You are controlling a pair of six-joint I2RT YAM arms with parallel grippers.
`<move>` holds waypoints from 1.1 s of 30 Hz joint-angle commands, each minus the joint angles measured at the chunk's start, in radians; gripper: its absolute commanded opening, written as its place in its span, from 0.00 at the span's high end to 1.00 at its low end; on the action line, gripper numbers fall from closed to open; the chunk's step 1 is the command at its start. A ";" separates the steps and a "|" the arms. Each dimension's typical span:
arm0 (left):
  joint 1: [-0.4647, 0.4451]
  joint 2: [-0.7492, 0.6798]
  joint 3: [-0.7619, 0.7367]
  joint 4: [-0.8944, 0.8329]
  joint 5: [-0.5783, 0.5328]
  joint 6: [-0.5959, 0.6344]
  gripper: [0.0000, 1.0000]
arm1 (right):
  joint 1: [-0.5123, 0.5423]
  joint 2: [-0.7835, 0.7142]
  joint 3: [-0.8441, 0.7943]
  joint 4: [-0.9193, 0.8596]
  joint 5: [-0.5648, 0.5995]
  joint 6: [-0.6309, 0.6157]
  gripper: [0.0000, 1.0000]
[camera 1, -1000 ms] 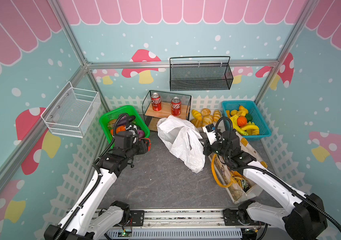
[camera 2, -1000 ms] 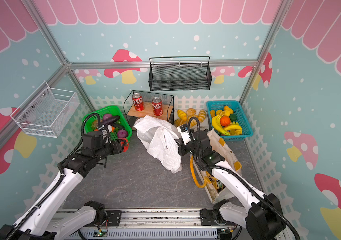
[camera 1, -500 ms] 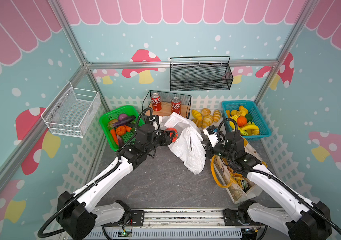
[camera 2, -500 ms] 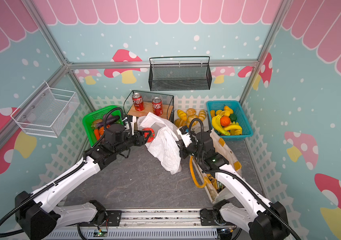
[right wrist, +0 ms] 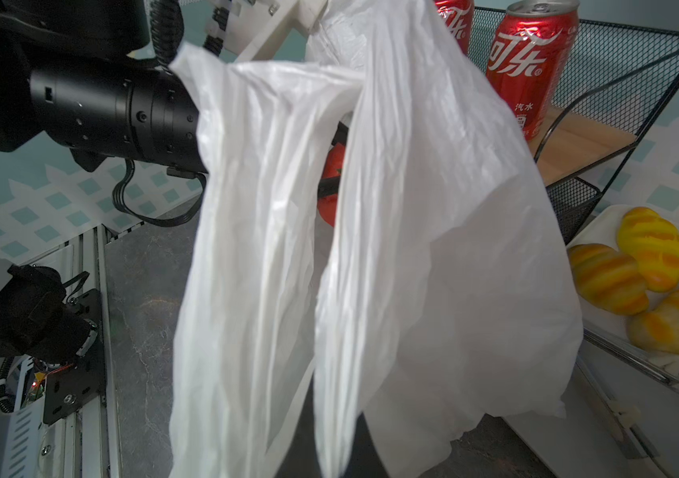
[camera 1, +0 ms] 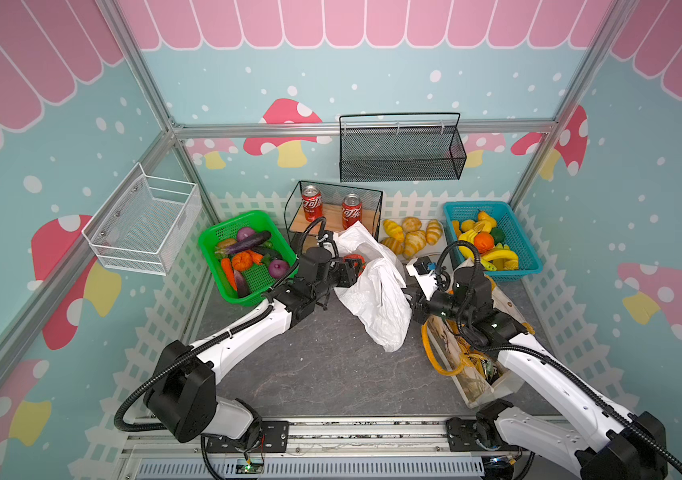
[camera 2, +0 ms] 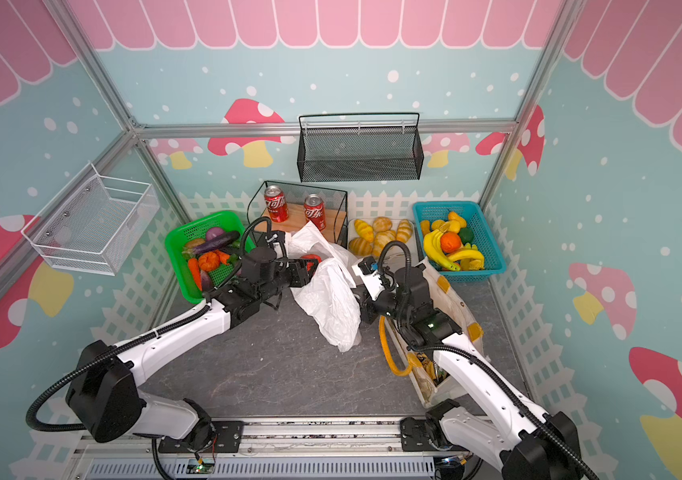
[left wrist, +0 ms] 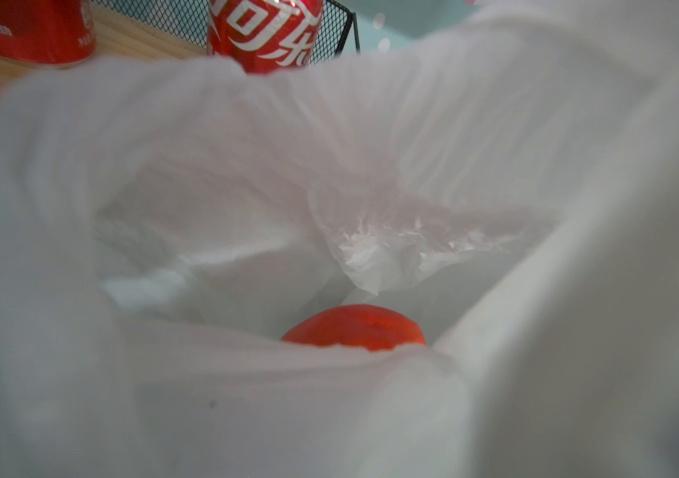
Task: Place the mixed food into the grocery bags and tie them
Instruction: 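Carry the tomato into the white plastic bag with the left gripper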
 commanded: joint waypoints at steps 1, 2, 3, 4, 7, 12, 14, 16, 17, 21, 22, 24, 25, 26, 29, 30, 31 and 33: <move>0.001 -0.011 0.000 0.113 -0.025 -0.076 0.53 | -0.005 0.012 -0.003 -0.005 -0.021 -0.019 1.00; 0.002 -0.001 0.014 0.097 -0.021 -0.068 0.53 | -0.004 0.015 0.002 -0.003 -0.029 -0.016 1.00; 0.002 0.013 0.027 0.072 -0.012 -0.059 0.52 | -0.004 0.018 0.008 -0.004 -0.033 -0.013 1.00; 0.000 0.032 0.046 0.039 0.008 -0.046 0.52 | -0.004 0.019 0.016 -0.004 -0.034 -0.007 1.00; -0.017 0.081 0.061 -0.042 0.099 0.000 0.50 | -0.005 0.016 0.041 -0.005 0.023 0.016 1.00; -0.049 0.060 -0.020 -0.055 0.200 0.112 0.41 | -0.004 0.010 0.044 0.014 0.141 0.054 1.00; -0.048 0.053 -0.037 -0.072 0.198 0.140 0.35 | -0.005 0.009 0.031 0.037 0.152 0.062 1.00; -0.047 0.051 -0.029 -0.110 0.193 0.170 0.29 | -0.004 0.005 0.026 0.046 0.160 0.064 1.00; -0.047 0.051 -0.022 -0.130 0.181 0.181 0.27 | -0.004 0.003 0.022 0.047 0.170 0.062 1.00; -0.045 0.044 -0.009 -0.164 0.133 0.195 0.16 | -0.006 -0.009 0.014 0.047 0.191 0.051 1.00; -0.044 0.041 -0.006 -0.167 0.130 0.195 0.14 | -0.007 -0.011 0.012 0.047 0.200 0.049 1.00; -0.041 0.033 -0.002 -0.170 0.124 0.191 0.11 | -0.006 -0.011 0.010 0.043 0.208 0.046 1.00; -0.040 0.029 0.000 -0.171 0.123 0.189 0.11 | -0.007 -0.010 0.011 0.040 0.214 0.047 1.00; -0.041 0.022 0.004 -0.177 0.124 0.186 0.11 | -0.007 -0.007 0.012 0.035 0.220 0.044 1.00; -0.039 -0.026 -0.003 -0.194 0.153 0.186 0.11 | -0.008 0.013 0.030 0.000 0.271 0.050 1.00; -0.038 -0.044 -0.008 -0.202 0.162 0.188 0.11 | -0.007 0.022 0.035 -0.009 0.291 0.052 1.00; -0.035 -0.070 -0.016 -0.214 0.183 0.189 0.11 | -0.009 0.032 0.043 -0.019 0.308 0.056 1.00; -0.023 -0.123 -0.040 -0.232 0.236 0.185 0.12 | -0.010 0.046 0.052 -0.027 0.320 0.066 1.00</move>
